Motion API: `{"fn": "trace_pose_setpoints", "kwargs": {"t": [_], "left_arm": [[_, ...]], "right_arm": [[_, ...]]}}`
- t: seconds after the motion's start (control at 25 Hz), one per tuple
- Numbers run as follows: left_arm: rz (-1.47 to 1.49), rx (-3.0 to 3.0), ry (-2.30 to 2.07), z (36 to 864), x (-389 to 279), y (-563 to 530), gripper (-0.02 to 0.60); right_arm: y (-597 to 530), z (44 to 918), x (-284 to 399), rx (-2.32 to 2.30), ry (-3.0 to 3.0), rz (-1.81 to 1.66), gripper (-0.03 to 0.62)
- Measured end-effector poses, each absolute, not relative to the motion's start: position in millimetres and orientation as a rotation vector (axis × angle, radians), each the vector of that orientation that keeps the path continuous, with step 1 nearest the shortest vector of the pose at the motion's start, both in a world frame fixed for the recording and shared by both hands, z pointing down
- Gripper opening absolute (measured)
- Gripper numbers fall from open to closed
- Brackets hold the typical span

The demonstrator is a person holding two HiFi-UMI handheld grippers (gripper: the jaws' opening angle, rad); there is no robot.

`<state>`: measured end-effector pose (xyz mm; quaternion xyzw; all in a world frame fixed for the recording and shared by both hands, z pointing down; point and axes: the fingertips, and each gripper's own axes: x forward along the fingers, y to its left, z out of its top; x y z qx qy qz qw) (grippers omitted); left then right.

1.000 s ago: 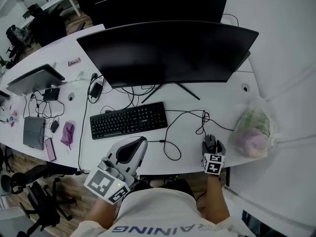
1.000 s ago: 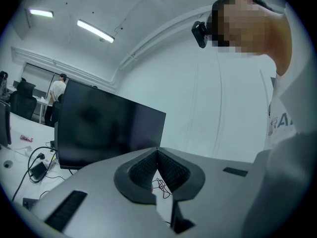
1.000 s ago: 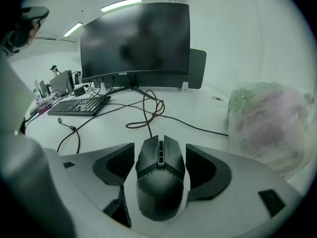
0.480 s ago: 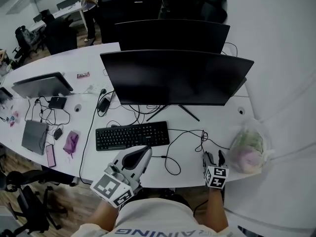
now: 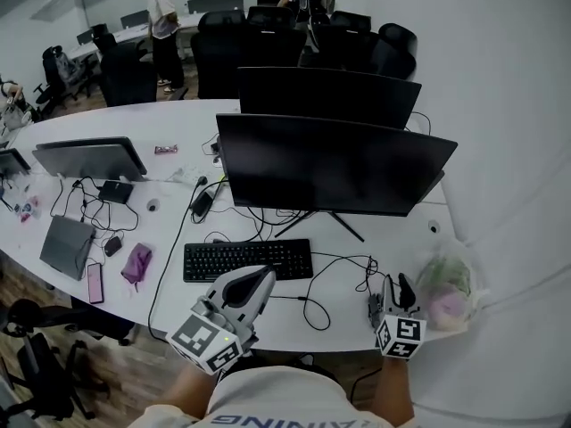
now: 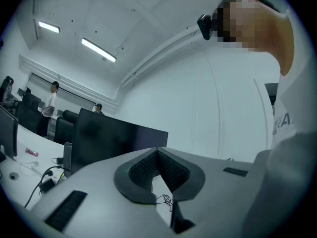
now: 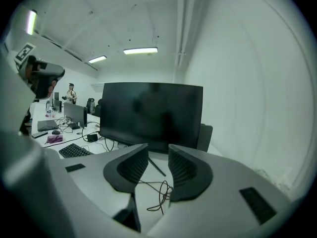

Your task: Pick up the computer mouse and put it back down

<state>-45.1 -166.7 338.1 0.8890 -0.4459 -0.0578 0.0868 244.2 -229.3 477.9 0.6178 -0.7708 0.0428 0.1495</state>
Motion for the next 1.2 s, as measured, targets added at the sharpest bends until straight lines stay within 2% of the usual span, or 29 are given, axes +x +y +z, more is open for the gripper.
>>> {"fn": "trace_pose_setpoints", "kwargs": {"t": [0.08,0.28,0.84,1.2], "left_arm": [[-0.188,2.653,-1.343,333,-52,-164,0.005],[-0.217,2.658,-1.374,326,-66,-159,0.005],[-0.242,2.692,-1.381,314,-93,-148,0.005],[-0.267,2.698,-1.375,310,-98,-147,0.005]], "right_arm": [[-228,455,237,1.795,-2.246,0.066,0.104],[-222,406,216,1.818,-2.338,-0.055,0.072],[-175,305,139,1.675,-2.603,-0.287,0.037],[-170,297,131,1.649,-2.618,-0.309,0.026]]}}
